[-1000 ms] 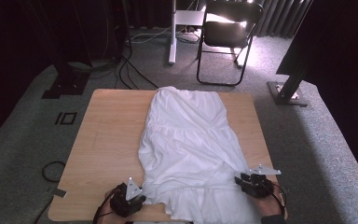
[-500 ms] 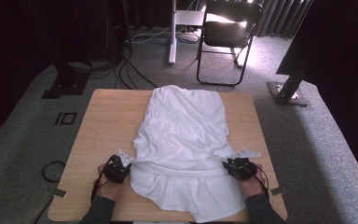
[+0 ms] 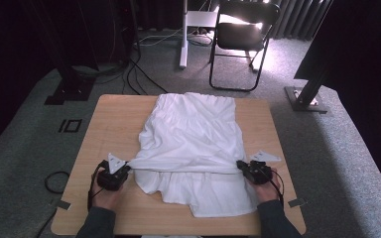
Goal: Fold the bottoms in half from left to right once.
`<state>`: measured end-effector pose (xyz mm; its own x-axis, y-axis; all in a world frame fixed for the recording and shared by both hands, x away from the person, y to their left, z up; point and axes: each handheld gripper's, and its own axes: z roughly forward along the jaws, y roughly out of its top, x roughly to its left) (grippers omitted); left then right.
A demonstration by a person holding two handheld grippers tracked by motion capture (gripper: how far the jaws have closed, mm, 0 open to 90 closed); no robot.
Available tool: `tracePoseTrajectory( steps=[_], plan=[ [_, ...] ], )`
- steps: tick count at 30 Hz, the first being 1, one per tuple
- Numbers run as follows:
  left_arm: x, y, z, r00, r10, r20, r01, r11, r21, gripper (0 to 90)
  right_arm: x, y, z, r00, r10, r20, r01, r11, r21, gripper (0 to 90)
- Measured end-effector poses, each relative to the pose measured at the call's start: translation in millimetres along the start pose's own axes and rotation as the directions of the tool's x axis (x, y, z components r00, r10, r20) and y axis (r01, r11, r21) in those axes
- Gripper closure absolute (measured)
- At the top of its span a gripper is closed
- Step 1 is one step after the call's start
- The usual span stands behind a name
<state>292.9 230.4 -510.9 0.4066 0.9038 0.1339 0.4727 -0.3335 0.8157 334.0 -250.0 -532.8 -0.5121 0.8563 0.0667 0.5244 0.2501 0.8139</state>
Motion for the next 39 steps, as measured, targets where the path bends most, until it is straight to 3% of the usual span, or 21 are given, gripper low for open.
tracePoseTrajectory(
  steps=[1,3,7,10,12,16,19,22,25,26,27,29,32,35,36,37,39],
  plan=[
    [-2.5,2.1,-11.7,0.9996,0.01,0.027,-0.009,0.9993,-0.035,85.6,0.2,-1.1,-6.8,0.9999,-0.01,-0.004,0.01,1.0,-0.022,88.2],
    [-10.7,7.3,-35.6,0.9967,0.074,0.032,-0.071,0.9934,-0.09,85.6,1.5,-3.4,-25.2,0.9996,-0.027,-0.009,0.026,0.997,-0.073,88.3],
    [-26.1,16.1,-77.3,0.9792,0.184,0.087,-0.165,0.9684,-0.187,85.5,0.1,-7.0,-62.9,0.9994,-0.026,-0.022,0.021,0.977,-0.211,88.6],
    [-36.5,15.6,-81.7,0.9621,0.23,0.147,-0.203,0.9636,-0.173,85.0,-5.5,-18.8,-80.0,0.9998,-0.009,0.017,0.013,0.971,-0.24,88.7],
    [-42.8,11.0,-73.4,0.9503,0.254,0.18,-0.231,0.9629,-0.14,82.9,-10.9,-29.8,-81.0,0.9999,0.015,0.006,-0.014,0.976,-0.219,88.6],
    [-50.5,-0.6,-49.4,0.9379,0.221,0.268,-0.212,0.9753,-0.06,77.6,-20.6,-54.1,-66.7,0.999,0.037,0.025,-0.034,0.994,-0.106,87.4],
    [-52.9,-5.6,-40.1,0.9404,0.182,0.287,-0.182,0.9829,-0.028,64.7,-21.6,-55.5,-58.0,0.9986,0.027,0.046,-0.027,1.0,-0.013,77.3],
    [-49.7,-4.0,-40.6,0.9417,0.148,0.302,-0.143,0.989,-0.039,56.4,-19.8,-45.5,-61.9,0.997,0.034,0.07,-0.032,0.999,-0.03,60.5],
    [-46.1,-0.1,-42.4,0.9388,0.123,0.322,-0.113,0.9923,-0.05,51.9,-17.1,-32.7,-63.0,0.9979,0.057,0.03,-0.055,0.997,-0.059,49.5],
    [-45.5,1.0,-43.5,0.9355,0.119,0.333,-0.106,0.9927,-0.057,50.8,-15.1,-28.2,-60.2,0.9985,0.054,0.006,-0.054,0.997,-0.054,46.5],
    [-44.5,2.4,-45.4,0.9269,0.112,0.358,-0.094,0.9932,-0.069,49.5,-12.5,-24.4,-55.8,0.999,0.044,-0.008,-0.044,0.998,-0.046,44.5],
    [-43.9,4.1,-48.7,0.9212,0.103,0.375,-0.075,0.9934,-0.087,49.0,-6.9,-19.0,-43.3,0.999,0.029,-0.035,-0.03,0.999,-0.021,39.7],
    [-41.6,5.9,-51.0,0.9215,0.097,0.376,-0.066,0.9934,-0.094,48.6,-3.2,-16.1,-18.2,0.9989,0.003,-0.046,-0.001,0.999,0.046,38.3],
    [-38.6,6.7,-50.1,0.9237,0.086,0.373,-0.055,0.9942,-0.093,47.9,-5.0,-18.0,-6.7,0.998,0.016,-0.061,-0.011,0.996,0.09,45.6],
    [-34.4,7.5,-46.4,0.9342,0.067,0.35,-0.039,0.9955,-0.086,47.9,-5.3,-22.4,-3.8,0.9974,0.009,-0.072,0.0,0.992,0.128,75.1],
    [-32.7,7.8,-44.4,0.9372,0.06,0.344,-0.032,0.9958,-0.086,47.9,-4.9,-23.2,-6.4,0.9978,0.014,-0.065,-0.005,0.992,0.125,81.1],
    [-26.1,8.7,-35.1,0.9509,0.024,0.309,-0.003,0.9977,-0.068,47.8,-5.2,-24.7,-18.7,0.9985,0.02,-0.051,-0.015,0.996,0.093,87.3]
  ],
)
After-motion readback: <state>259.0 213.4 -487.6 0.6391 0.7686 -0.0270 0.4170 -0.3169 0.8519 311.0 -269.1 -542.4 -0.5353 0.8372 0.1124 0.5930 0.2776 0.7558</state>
